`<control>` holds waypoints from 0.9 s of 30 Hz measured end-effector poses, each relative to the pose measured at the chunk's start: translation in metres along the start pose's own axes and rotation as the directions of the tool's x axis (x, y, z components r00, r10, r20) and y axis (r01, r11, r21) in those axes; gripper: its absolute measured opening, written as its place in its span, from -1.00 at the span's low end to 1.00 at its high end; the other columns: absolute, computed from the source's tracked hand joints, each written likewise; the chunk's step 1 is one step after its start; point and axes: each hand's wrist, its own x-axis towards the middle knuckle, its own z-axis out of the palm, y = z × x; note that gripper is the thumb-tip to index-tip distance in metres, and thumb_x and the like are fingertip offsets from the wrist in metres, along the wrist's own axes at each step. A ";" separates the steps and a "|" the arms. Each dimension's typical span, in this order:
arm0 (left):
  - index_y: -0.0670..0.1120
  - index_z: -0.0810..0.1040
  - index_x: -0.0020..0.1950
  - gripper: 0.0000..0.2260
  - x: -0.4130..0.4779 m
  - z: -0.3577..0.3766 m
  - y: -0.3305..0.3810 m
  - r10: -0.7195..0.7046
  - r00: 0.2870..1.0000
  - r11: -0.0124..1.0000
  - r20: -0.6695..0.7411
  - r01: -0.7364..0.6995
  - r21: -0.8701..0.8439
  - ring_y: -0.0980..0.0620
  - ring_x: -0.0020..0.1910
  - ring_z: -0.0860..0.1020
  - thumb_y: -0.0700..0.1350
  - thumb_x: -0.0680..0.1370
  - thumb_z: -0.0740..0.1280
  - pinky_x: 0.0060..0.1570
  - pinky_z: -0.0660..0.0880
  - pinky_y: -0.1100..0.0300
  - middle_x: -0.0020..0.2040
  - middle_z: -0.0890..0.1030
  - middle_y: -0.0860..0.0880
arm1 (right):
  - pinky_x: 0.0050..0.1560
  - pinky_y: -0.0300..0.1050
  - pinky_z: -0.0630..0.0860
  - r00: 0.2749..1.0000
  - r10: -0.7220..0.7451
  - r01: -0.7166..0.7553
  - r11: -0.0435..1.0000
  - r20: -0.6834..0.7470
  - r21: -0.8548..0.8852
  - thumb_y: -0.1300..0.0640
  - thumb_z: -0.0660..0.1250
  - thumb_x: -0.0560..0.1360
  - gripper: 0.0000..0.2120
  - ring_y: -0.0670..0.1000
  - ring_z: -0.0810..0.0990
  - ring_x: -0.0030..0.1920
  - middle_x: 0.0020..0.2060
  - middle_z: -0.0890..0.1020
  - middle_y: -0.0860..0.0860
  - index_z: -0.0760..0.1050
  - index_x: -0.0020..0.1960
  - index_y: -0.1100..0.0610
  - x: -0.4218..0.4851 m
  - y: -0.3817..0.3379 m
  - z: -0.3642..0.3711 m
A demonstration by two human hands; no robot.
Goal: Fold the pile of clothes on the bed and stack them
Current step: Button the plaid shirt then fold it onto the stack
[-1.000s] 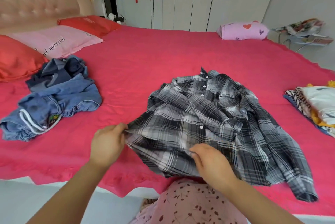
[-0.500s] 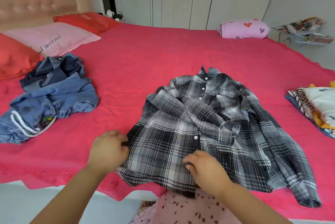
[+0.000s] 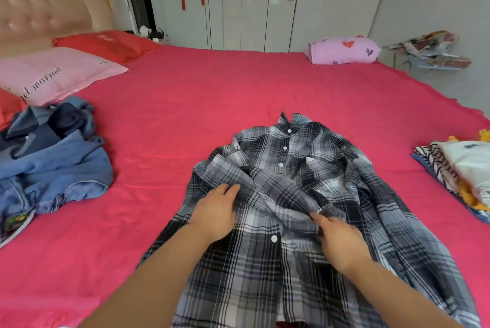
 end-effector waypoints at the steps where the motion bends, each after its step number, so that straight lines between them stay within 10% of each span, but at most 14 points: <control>1: -0.02 -0.01 0.54 -0.42 0.008 0.000 -0.005 -0.016 1.000 1.000 0.001 0.016 -0.013 -0.12 0.46 0.17 -0.14 0.58 0.18 0.37 0.29 0.00 0.53 0.08 -0.09 | 0.21 -0.07 0.38 1.000 -0.014 0.013 0.999 -0.012 -0.040 0.25 0.15 0.52 -0.48 0.09 0.47 0.25 0.25 0.46 0.01 0.24 0.43 -0.07 0.003 0.003 -0.007; 9: -0.03 0.01 0.53 -0.29 0.073 -0.003 -0.051 -0.187 0.977 0.980 -0.100 0.179 -0.089 -0.19 0.41 0.23 -0.29 0.44 0.22 0.29 0.35 -0.06 0.48 0.14 -0.15 | 0.21 -0.06 0.47 0.914 -0.036 0.173 0.936 0.404 -0.306 0.36 0.19 0.46 -0.59 0.09 0.50 0.23 0.22 0.55 0.03 0.53 0.20 0.03 0.050 0.005 -0.086; 15: 0.04 -0.09 0.53 -0.23 0.105 0.010 -0.073 -0.157 0.986 0.982 -0.050 0.161 0.101 -0.17 0.44 0.18 -0.22 0.45 0.27 0.31 0.29 -0.08 0.50 0.11 -0.11 | 0.23 -0.26 0.32 0.961 -0.213 0.178 0.965 0.175 0.194 0.21 0.14 0.58 -0.70 -0.02 0.46 0.28 0.29 0.50 -0.02 0.51 0.24 0.04 0.143 -0.056 -0.074; 20: 0.05 0.06 0.53 -0.43 0.113 0.014 -0.083 0.003 0.990 0.984 -0.140 0.022 0.179 -0.05 0.42 0.27 -0.15 0.53 0.11 0.32 0.26 -0.01 0.47 0.28 -0.01 | 0.27 -0.03 0.41 0.980 -0.181 0.146 0.931 0.077 0.334 0.00 0.19 0.58 -0.60 0.12 0.50 0.22 0.23 0.54 0.15 0.42 0.31 0.22 0.210 -0.113 -0.050; 23: -0.01 0.45 0.35 -0.47 0.120 0.015 -0.098 0.114 0.949 0.974 -0.293 -0.049 0.221 -0.05 0.03 0.62 -0.09 0.41 0.03 -0.09 0.55 0.04 0.11 0.64 0.01 | 0.08 0.05 0.54 0.983 -0.149 0.109 0.946 0.110 0.306 -0.05 0.24 0.54 -0.60 0.15 0.60 -0.05 -0.08 0.63 0.19 0.51 0.14 0.28 0.243 -0.135 -0.039; 27: -0.08 0.59 0.20 -0.51 0.121 0.012 -0.130 0.099 0.948 0.947 -0.303 0.003 0.320 0.00 -0.46 0.59 -0.12 0.31 0.17 -0.52 0.47 0.21 -0.33 0.65 0.04 | -0.27 -0.12 0.49 0.999 -0.040 0.042 0.956 -0.015 0.291 0.20 0.23 0.50 -0.71 0.09 0.52 -0.28 -0.46 0.44 0.05 0.38 -0.40 0.18 0.280 -0.144 -0.033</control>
